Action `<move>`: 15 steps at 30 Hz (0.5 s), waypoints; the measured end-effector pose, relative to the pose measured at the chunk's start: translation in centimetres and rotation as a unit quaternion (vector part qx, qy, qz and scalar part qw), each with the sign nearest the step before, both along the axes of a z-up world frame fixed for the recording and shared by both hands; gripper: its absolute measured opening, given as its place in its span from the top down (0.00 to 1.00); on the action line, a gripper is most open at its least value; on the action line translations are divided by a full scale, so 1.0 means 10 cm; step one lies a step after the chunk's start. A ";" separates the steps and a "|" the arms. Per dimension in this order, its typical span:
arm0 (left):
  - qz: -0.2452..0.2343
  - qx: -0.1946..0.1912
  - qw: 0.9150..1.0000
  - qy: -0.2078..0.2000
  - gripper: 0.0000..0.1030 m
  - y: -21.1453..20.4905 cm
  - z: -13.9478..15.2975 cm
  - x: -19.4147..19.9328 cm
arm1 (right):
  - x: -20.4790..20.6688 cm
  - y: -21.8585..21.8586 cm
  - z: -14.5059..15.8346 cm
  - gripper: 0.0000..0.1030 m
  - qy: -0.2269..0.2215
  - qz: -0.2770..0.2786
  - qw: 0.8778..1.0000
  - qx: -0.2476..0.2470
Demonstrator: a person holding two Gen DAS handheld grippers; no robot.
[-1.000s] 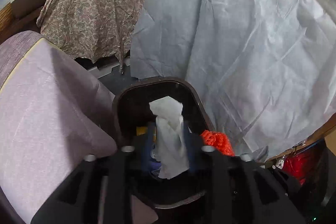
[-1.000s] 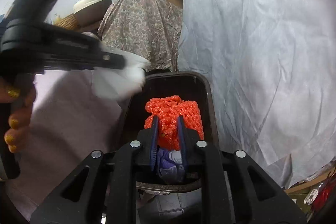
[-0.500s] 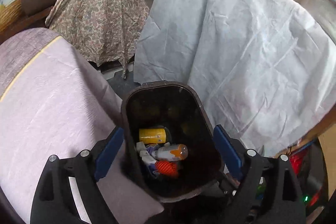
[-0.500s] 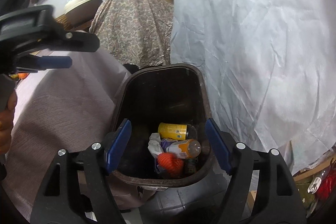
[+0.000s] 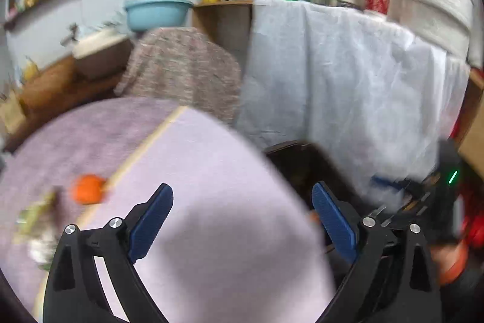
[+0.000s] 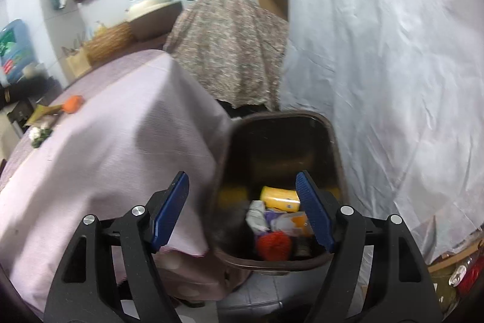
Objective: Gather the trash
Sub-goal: 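Move both tools back over the table, then grasp the yellow snack bag with the left tool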
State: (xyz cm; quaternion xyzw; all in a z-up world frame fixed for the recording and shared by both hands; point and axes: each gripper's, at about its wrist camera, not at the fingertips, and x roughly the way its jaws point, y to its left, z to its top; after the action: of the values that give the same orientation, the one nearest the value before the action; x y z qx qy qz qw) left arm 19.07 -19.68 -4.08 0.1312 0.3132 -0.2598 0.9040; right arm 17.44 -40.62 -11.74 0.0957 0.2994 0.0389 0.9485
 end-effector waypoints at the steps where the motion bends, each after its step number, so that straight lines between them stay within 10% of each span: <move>1: 0.012 0.015 1.000 -0.006 0.10 0.15 0.01 0.01 | 0.00 0.04 0.03 0.29 -0.002 0.006 1.000 0.001; 9: 0.159 0.077 0.984 -0.007 0.15 1.47 0.06 0.33 | 0.03 0.53 0.29 0.29 -0.018 0.077 0.997 0.009; 15: 0.177 0.114 0.978 0.013 0.21 1.74 -0.05 0.67 | 0.10 1.04 0.45 0.29 -0.025 0.143 0.989 0.011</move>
State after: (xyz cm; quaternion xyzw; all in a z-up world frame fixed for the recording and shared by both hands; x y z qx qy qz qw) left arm 25.78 -2.30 -4.62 0.1729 0.3705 -0.0603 0.9106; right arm 18.49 -30.21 -7.28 0.0612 0.2861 0.1798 0.9392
